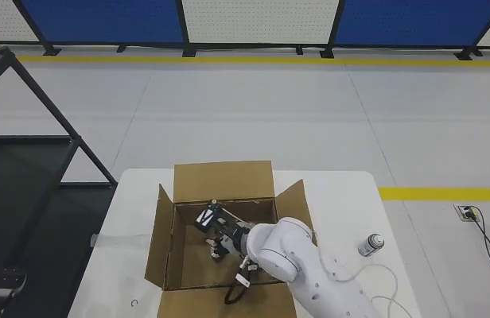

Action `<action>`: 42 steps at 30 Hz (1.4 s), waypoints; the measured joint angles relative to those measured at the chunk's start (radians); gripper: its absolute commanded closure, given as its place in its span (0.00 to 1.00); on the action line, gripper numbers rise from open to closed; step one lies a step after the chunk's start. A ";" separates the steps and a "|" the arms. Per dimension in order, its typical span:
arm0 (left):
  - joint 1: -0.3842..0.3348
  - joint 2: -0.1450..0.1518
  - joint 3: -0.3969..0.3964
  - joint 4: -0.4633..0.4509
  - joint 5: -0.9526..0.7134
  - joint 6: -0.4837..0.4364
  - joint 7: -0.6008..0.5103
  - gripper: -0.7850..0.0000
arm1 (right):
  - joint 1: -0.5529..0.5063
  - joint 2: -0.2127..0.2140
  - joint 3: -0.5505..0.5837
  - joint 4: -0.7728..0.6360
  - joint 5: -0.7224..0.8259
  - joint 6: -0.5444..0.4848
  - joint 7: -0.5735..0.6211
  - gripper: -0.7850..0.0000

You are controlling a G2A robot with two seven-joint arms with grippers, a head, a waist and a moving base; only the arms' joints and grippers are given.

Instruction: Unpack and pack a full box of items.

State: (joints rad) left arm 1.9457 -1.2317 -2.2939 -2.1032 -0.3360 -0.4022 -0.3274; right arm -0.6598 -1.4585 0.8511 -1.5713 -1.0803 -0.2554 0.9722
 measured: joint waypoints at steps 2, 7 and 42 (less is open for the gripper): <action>0.000 0.000 0.000 0.000 0.000 0.000 0.000 0.00 | -0.053 0.018 0.051 -0.122 -0.012 -0.021 0.025 0.54; 0.000 0.000 0.000 0.000 0.000 0.000 0.000 0.00 | -0.167 0.051 0.161 -0.393 -0.094 -0.040 0.074 0.51; 0.000 0.000 0.000 0.000 0.000 0.000 0.000 0.00 | -0.412 0.103 0.539 -0.711 -0.200 0.060 0.167 0.00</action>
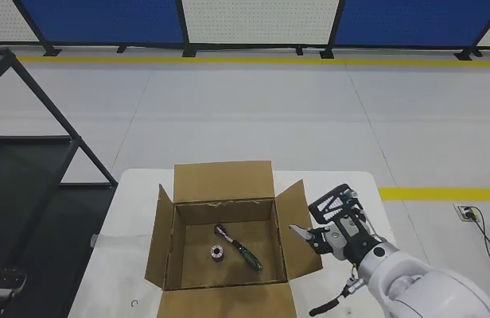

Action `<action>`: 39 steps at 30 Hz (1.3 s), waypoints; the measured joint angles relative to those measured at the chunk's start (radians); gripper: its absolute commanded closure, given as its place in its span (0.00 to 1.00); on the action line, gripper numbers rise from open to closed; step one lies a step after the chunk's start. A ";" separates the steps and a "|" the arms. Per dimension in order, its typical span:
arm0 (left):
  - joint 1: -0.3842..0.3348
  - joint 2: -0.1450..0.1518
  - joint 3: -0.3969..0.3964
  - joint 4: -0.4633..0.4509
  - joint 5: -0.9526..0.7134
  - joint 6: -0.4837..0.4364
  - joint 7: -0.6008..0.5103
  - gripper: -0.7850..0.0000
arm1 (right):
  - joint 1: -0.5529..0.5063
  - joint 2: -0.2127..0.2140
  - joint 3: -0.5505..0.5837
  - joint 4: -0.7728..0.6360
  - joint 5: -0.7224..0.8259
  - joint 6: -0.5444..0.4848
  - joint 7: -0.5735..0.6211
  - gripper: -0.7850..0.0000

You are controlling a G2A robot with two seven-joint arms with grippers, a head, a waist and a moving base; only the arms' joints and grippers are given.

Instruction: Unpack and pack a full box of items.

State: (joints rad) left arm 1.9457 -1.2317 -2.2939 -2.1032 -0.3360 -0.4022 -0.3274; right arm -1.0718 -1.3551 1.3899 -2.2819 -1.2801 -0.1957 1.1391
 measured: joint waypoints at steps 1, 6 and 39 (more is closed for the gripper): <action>0.000 0.000 0.000 0.000 0.000 0.000 0.000 0.00 | -0.005 0.001 0.018 0.013 0.009 0.014 -0.026 0.00; 0.000 0.000 0.000 0.000 0.000 0.000 0.000 0.00 | -0.040 0.009 0.191 0.077 0.039 0.090 -0.148 0.00; 0.000 0.000 0.000 0.000 0.000 0.000 0.000 0.00 | -0.188 0.078 0.480 0.687 0.241 -0.192 -0.347 0.00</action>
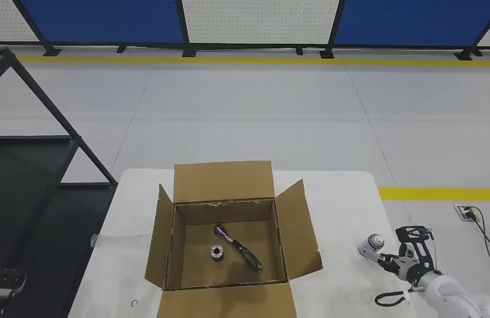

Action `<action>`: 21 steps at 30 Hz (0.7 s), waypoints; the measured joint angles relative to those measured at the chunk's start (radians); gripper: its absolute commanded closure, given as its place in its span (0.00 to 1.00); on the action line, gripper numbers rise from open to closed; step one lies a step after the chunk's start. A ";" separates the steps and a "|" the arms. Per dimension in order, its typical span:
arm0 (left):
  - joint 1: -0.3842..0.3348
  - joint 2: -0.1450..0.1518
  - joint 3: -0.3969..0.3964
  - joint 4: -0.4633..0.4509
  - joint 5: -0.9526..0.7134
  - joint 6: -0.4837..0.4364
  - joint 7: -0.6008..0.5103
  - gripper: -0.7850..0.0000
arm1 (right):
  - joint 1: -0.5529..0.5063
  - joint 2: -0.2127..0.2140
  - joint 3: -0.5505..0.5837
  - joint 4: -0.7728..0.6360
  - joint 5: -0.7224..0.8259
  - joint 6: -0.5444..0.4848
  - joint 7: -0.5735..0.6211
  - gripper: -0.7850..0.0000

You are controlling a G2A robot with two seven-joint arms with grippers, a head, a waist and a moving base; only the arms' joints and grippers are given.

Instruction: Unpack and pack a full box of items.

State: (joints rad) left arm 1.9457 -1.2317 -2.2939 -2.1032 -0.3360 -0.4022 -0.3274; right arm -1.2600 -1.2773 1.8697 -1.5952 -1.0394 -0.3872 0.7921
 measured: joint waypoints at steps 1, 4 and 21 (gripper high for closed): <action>0.000 0.000 0.000 0.000 0.000 0.000 0.000 0.00 | 0.006 0.001 -0.008 0.010 -0.001 0.002 -0.003 0.00; 0.000 0.000 0.000 0.000 0.000 0.000 0.000 0.00 | 0.026 0.004 -0.032 0.036 0.001 0.004 -0.009 0.25; 0.000 0.000 0.000 0.000 0.000 0.000 0.000 0.00 | 0.056 0.028 -0.059 0.027 0.039 0.025 -0.041 1.00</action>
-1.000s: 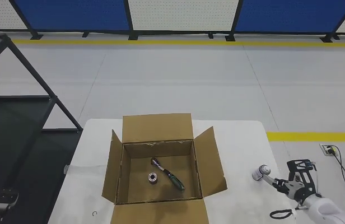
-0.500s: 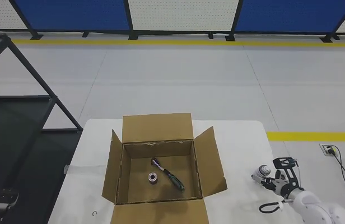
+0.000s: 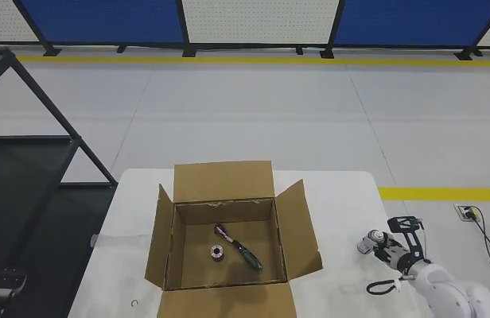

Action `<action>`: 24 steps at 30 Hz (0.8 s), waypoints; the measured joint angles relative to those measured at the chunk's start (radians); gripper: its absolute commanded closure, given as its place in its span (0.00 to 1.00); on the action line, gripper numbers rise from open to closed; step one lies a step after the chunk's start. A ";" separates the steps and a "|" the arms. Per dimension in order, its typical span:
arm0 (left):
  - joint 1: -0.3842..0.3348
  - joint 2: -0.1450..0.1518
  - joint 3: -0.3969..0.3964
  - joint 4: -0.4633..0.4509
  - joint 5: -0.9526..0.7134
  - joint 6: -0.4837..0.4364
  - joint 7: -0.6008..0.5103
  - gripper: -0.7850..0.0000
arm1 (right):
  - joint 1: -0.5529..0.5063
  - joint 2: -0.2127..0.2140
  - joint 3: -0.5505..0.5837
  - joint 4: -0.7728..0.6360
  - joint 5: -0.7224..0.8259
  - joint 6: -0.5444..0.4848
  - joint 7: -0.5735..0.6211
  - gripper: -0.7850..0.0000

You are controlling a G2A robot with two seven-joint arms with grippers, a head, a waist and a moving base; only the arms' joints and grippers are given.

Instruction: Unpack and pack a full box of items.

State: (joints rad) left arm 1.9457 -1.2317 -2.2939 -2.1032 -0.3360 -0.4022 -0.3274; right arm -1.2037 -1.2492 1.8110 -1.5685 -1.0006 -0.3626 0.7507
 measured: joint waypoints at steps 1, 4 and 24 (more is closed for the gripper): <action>0.000 0.000 0.000 0.000 0.000 0.000 0.000 0.00 | -0.004 0.002 0.007 -0.024 0.015 -0.002 -0.004 1.00; 0.000 0.000 0.000 0.000 0.000 0.000 0.000 0.00 | -0.019 0.007 0.029 -0.129 0.055 -0.011 -0.007 1.00; 0.000 0.000 0.000 0.000 0.000 0.000 0.000 0.00 | 0.039 0.028 -0.270 -0.709 0.160 0.084 0.180 1.00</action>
State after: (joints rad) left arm 1.9457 -1.2317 -2.2939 -2.1032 -0.3360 -0.4022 -0.3274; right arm -1.1652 -1.2214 1.5409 -2.2773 -0.8409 -0.2784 0.9311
